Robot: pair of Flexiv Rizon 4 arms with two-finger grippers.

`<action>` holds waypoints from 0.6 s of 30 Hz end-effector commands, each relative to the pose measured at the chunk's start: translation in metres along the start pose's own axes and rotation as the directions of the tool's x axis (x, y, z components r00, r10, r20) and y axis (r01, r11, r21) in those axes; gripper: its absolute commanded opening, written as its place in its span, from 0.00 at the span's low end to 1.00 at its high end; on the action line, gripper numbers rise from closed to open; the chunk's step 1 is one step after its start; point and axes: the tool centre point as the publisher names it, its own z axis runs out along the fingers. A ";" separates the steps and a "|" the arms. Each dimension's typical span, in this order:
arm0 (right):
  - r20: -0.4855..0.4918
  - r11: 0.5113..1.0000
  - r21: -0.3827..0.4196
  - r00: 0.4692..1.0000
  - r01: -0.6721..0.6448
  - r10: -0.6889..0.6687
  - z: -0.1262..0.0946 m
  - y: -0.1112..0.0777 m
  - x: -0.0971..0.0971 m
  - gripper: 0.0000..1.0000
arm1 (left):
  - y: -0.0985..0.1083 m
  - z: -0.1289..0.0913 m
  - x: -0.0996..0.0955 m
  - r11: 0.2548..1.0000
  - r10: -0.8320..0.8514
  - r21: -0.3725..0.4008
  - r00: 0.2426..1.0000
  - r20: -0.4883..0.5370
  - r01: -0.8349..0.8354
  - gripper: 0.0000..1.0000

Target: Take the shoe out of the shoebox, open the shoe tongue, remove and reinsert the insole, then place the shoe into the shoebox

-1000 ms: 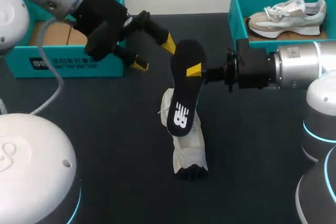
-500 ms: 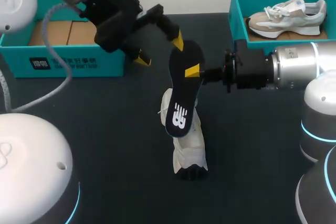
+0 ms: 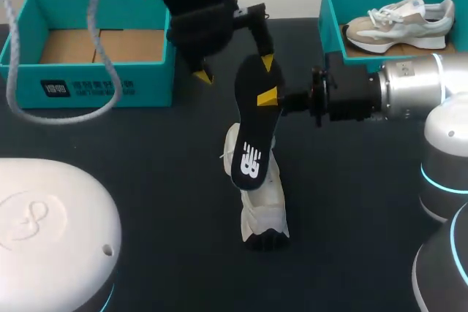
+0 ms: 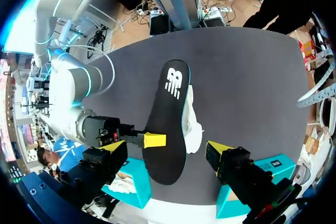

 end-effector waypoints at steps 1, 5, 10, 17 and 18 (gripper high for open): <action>0.003 1.000 0.006 1.000 -0.001 0.001 0.004 0.003 0.001 0.00 | 0.010 0.002 -0.010 1.000 -0.014 0.002 0.952 -0.307 0.015 1.00; 0.002 1.000 0.007 1.000 0.000 0.000 0.006 0.003 0.001 0.00 | 0.014 0.004 -0.011 1.000 -0.018 0.007 0.948 -0.318 0.021 1.00; 0.003 1.000 0.006 1.000 0.002 -0.002 0.007 0.003 0.002 0.00 | 0.015 0.004 -0.013 1.000 -0.017 -0.002 0.940 -0.342 0.018 1.00; 0.007 1.000 0.002 1.000 0.004 -0.004 0.006 0.002 0.003 0.00 | 0.016 0.007 -0.010 1.000 -0.019 -0.002 0.935 -0.354 0.020 1.00; 0.007 1.000 0.002 1.000 0.004 -0.004 0.006 0.002 0.004 0.00 | 0.016 0.007 -0.010 1.000 -0.019 -0.002 0.935 -0.354 0.020 1.00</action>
